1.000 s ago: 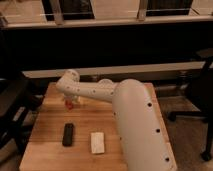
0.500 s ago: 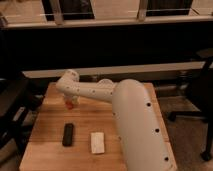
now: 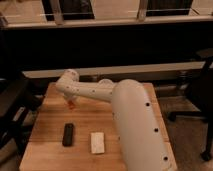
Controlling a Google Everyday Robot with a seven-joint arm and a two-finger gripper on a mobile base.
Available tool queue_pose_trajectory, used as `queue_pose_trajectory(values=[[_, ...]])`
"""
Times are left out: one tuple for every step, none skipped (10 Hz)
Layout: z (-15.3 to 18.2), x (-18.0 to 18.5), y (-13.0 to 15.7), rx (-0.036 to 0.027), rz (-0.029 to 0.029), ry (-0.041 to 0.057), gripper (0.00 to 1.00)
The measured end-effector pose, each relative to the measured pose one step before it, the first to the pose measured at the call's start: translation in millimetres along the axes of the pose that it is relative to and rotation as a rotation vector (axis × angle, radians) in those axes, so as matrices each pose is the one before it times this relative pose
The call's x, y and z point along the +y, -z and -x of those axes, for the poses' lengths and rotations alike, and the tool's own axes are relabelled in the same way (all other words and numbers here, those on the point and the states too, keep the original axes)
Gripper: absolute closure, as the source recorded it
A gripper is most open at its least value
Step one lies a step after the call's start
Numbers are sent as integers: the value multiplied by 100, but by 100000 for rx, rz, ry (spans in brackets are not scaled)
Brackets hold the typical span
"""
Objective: Place the pepper in the ceramic bowl
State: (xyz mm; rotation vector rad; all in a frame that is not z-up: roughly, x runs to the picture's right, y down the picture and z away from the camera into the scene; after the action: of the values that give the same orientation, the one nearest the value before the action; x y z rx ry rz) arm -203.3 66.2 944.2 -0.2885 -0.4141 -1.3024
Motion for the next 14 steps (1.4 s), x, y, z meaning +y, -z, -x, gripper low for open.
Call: queue_pose_trajectory(values=[[-37, 53, 187, -71, 188, 317, 96], [-136, 301, 251, -131, 198, -269, 96], [-138, 216, 139, 27, -37, -253, 96], [-64, 11, 58, 14, -86, 101, 96], [-73, -96, -11, -25, -89, 177, 96], [108, -11, 129, -384, 89, 79, 96], [-52, 152, 156, -118, 109, -224, 96], [-45, 245, 146, -264, 56, -396, 96], [-190, 208, -8, 151, 23, -325, 96], [-9, -22, -67, -77, -115, -37, 96], [219, 61, 121, -459, -160, -7, 96], [-30, 259, 66, 52, 44, -678, 96], [21, 250, 46, -123, -85, -777, 96], [3, 162, 51, -2, -77, -502, 96]])
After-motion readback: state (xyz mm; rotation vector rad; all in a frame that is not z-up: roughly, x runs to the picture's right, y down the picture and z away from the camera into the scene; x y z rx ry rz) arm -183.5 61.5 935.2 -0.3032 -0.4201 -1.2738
